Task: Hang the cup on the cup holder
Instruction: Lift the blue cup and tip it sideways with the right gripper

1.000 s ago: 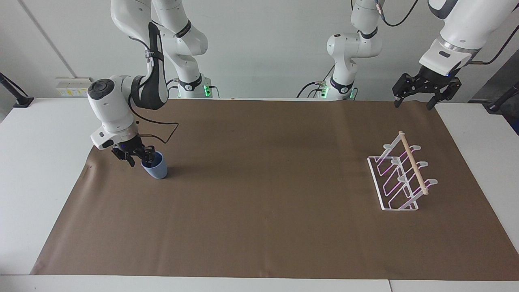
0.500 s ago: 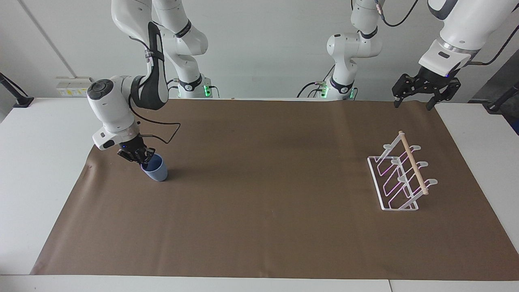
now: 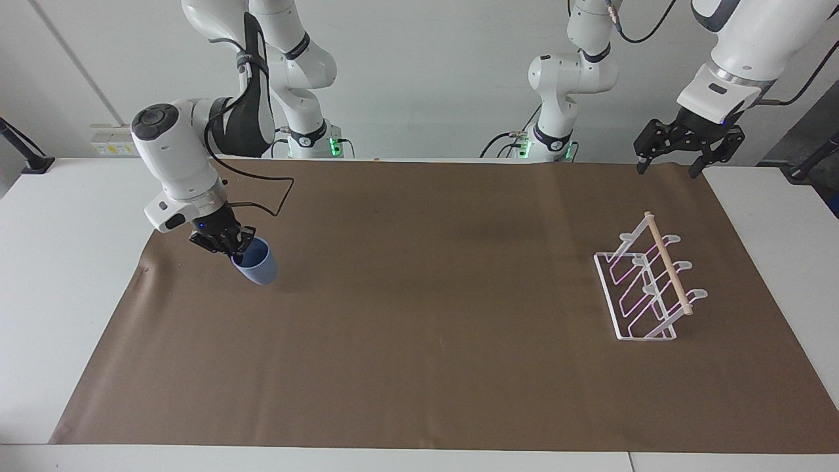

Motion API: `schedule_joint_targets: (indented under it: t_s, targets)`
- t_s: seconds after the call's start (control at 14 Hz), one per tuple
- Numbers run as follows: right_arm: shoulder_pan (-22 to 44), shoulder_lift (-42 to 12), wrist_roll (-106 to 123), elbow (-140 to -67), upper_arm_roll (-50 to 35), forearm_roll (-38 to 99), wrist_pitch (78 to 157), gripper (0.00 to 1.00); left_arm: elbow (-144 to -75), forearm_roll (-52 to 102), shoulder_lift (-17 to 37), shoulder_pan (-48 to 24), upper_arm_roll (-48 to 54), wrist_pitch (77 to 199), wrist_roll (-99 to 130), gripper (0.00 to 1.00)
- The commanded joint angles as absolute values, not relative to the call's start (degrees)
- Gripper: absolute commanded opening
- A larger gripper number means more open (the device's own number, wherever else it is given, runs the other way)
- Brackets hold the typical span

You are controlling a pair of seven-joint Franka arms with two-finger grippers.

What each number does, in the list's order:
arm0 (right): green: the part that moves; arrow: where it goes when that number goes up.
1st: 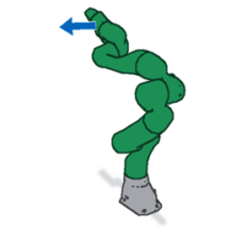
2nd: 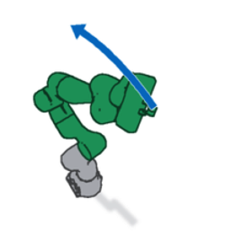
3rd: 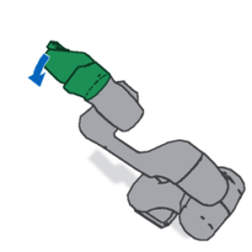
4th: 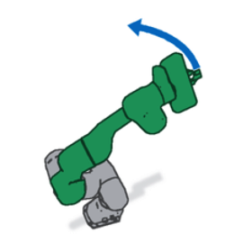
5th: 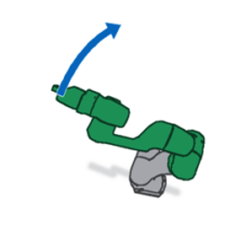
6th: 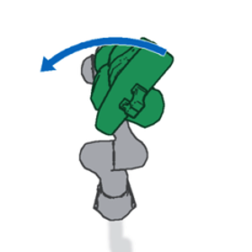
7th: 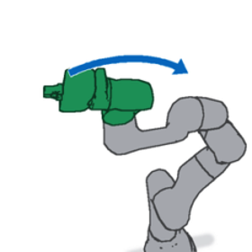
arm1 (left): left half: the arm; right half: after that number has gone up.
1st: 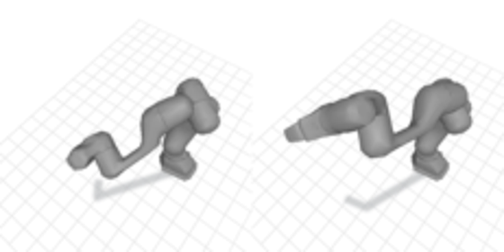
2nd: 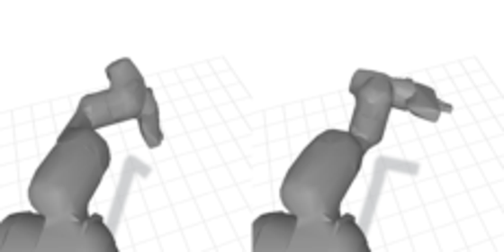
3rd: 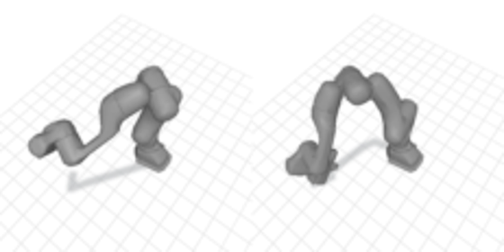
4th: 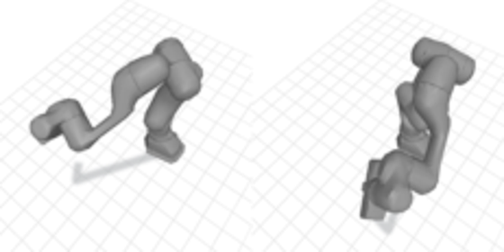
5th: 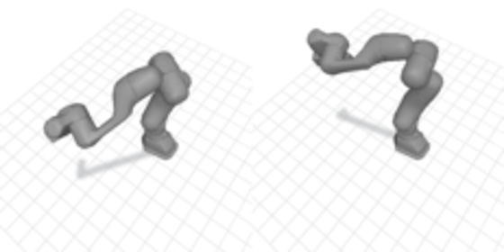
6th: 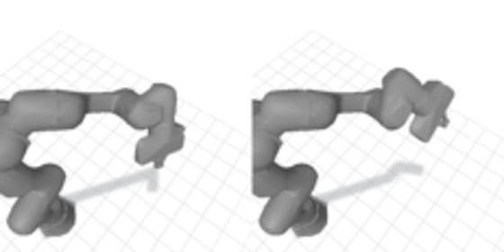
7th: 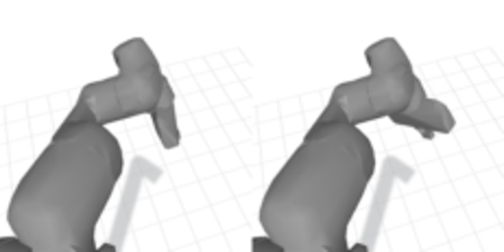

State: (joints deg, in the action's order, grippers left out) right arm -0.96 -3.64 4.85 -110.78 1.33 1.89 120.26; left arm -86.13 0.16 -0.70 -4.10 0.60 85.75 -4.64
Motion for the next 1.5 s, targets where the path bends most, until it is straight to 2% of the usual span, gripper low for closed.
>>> schedule_joint_targets:
  t_s: [0.0,0.5,0.86,1.14,1.43]
  targets:
    - [0.6,-2.2,5.8,-108.3,0.6,4.7,118.1,0.00,-88.2,0.4,-2.4,-3.7,0.4,86.1,-4.7,1.00]
    - [0.8,1.3,5.7,-108.3,-0.1,28.4,117.6,0.00,-89.5,0.4,-3.0,-4.3,0.5,86.5,-4.4,1.00]
    - [3.7,2.5,0.8,-109.1,-0.4,39.0,114.6,0.00,-89.3,1.6,-3.2,-4.5,0.8,85.6,0.0,1.00]
    - [4.9,4.1,1.2,-111.6,-0.4,50.4,114.3,0.00,-89.8,7.7,-3.3,-4.6,1.2,85.2,8.9,1.00]
    - [8.2,7.6,4.0,-117.7,-0.4,62.1,114.2,0.00,-90.6,14.2,-3.7,-4.6,3.7,87.1,25.4,1.00]
